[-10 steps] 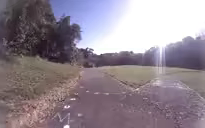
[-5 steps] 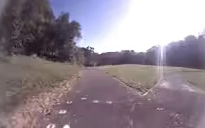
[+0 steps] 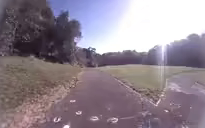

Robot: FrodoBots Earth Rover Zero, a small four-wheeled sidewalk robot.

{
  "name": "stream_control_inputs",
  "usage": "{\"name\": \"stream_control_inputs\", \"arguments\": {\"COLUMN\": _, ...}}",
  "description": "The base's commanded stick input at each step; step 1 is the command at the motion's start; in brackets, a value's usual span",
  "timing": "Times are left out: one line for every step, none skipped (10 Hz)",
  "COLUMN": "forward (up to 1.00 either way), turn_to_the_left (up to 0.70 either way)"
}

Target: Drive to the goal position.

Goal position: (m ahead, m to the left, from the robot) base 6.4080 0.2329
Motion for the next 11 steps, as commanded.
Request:
{"name": "stream_control_inputs", "arguments": {"forward": 1.0, "turn_to_the_left": 0.0}}
{"name": "stream_control_inputs", "arguments": {"forward": 1.0, "turn_to_the_left": 0.0}}
{"name": "stream_control_inputs", "arguments": {"forward": 1.0, "turn_to_the_left": 0.0}}
{"name": "stream_control_inputs", "arguments": {"forward": 1.0, "turn_to_the_left": 0.0}}
{"name": "stream_control_inputs", "arguments": {"forward": 1.0, "turn_to_the_left": 0.0}}
{"name": "stream_control_inputs", "arguments": {"forward": 1.0, "turn_to_the_left": 0.0}}
{"name": "stream_control_inputs", "arguments": {"forward": 1.0, "turn_to_the_left": 0.01}}
{"name": "stream_control_inputs", "arguments": {"forward": 1.0, "turn_to_the_left": 0.0}}
{"name": "stream_control_inputs", "arguments": {"forward": 1.0, "turn_to_the_left": 0.01}}
{"name": "stream_control_inputs", "arguments": {"forward": 1.0, "turn_to_the_left": 0.01}}
{"name": "stream_control_inputs", "arguments": {"forward": 1.0, "turn_to_the_left": 0.0}}
